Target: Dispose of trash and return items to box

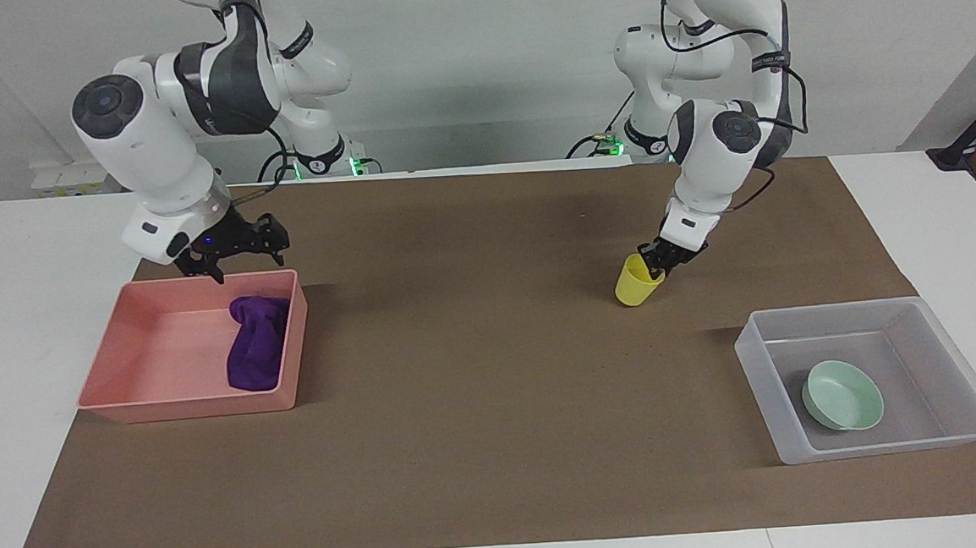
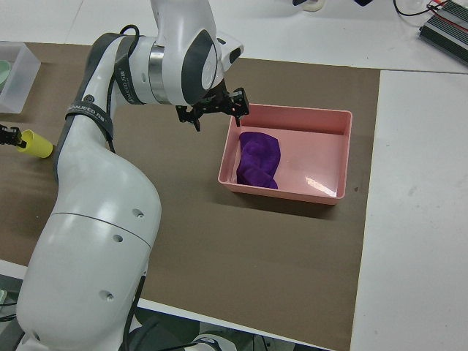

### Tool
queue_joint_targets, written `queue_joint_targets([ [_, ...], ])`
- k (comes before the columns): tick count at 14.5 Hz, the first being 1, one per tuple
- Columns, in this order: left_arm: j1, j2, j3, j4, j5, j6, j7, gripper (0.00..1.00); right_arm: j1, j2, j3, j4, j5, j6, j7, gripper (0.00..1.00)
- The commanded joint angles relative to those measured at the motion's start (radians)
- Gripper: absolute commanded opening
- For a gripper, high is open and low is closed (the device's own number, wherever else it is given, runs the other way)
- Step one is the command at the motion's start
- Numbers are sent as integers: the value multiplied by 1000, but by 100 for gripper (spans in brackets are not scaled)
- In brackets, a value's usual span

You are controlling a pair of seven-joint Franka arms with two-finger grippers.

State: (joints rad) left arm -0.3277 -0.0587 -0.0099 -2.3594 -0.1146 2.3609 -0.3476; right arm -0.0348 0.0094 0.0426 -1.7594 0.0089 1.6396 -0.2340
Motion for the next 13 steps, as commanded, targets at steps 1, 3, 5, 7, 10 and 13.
queue_joint_targets([
  [1, 13, 46, 11, 139, 3, -88, -16, 0, -11, -23, 7, 12, -13, -53, 7, 99],
  [3, 68, 77, 14, 311, 3, -222, -21, 0, -7, -52, 5, 15, -10, -90, 7, 99],
  [5, 149, 149, 16, 438, 4, -229, -14, 0, -4, -65, 7, 46, -6, -131, 8, 99],
  [7, 280, 229, 13, 581, 1, -224, -8, 0, -4, -66, 7, 63, 5, -170, 8, 99],
  [10, 348, 305, 16, 637, 4, -107, -11, 0, -4, -90, 7, 72, 16, -205, 53, 99],
  [13, 395, 394, 14, 631, 33, -9, 1, 0, 31, -98, -6, 75, 19, -199, 133, 99],
])
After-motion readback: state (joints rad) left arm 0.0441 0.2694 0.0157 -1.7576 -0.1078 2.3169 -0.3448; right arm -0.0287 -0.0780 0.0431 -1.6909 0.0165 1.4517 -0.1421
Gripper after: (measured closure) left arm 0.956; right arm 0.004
